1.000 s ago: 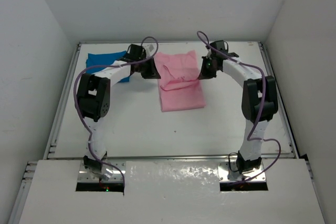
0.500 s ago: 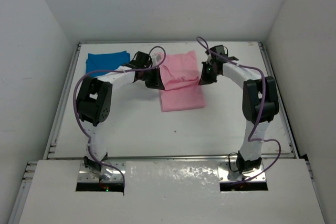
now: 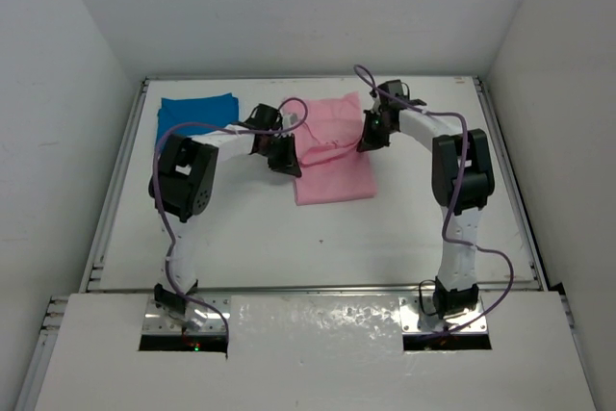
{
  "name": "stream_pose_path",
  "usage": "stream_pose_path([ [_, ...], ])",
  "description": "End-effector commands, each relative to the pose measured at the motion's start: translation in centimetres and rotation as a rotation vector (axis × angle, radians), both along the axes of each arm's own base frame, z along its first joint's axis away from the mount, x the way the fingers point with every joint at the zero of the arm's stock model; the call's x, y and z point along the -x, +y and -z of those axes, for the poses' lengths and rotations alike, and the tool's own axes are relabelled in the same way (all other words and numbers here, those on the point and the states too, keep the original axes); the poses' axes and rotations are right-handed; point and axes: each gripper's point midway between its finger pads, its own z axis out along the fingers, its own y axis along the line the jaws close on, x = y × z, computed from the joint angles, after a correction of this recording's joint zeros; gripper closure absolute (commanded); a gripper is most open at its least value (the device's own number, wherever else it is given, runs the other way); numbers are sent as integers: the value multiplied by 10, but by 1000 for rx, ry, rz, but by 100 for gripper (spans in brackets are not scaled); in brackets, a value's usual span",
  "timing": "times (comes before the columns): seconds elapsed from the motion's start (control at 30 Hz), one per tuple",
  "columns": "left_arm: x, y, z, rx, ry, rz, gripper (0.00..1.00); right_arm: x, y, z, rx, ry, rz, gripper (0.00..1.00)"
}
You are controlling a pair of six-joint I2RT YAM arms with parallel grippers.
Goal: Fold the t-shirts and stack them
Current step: Fold the folded rectangular tshirt in 1/3 of the way
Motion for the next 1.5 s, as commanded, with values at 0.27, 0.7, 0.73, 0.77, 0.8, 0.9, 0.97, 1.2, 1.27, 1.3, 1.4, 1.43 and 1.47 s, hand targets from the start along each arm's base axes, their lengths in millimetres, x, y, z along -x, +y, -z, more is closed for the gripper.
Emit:
stream_pose_path([
  [0.27, -73, -32, -44, 112, -193, -71, 100, -40, 19, -30, -83, -100, 9, 100],
  [0.7, -114, 4, -48, 6, -227, -237, 100, -30, -3, -35, -41, -109, 39, 96],
  [0.73, -114, 7, -53, -7, -239, -239, 100, -30, -6, -52, -45, -141, 46, 92],
  [0.77, -114, 14, -65, -34, -254, -254, 100, -23, -10, -51, -37, -134, 52, 79],
  [0.8, -113, 18, -71, -53, -263, -257, 100, -19, -13, -55, -32, -142, 54, 73],
  [0.9, -103, 34, -84, -133, -270, -240, 93, 1, -20, -64, -10, -150, 35, 53],
  [0.97, -85, 42, -87, -163, -252, -217, 84, 21, -24, -64, 2, -146, 14, 46],
  [1.2, -7, 39, -85, -40, -216, -98, 61, 81, -16, -43, -69, -72, -113, 38],
  [1.27, 20, 34, -78, 14, -179, -67, 58, 99, -12, -35, -106, -39, -132, 38],
  [1.3, 28, 33, -76, 23, -169, -66, 58, 99, -11, -41, -116, -67, -129, 37],
  [1.4, 53, 26, -66, 57, -159, -40, 54, 112, -13, -35, -115, -56, -127, 37],
  [1.43, 58, 25, -61, 62, -157, -38, 54, 115, -14, -32, -114, -46, -127, 36],
  [1.47, 62, 22, -58, 67, -156, -30, 53, 116, -14, -32, -112, -46, -132, 36],
])
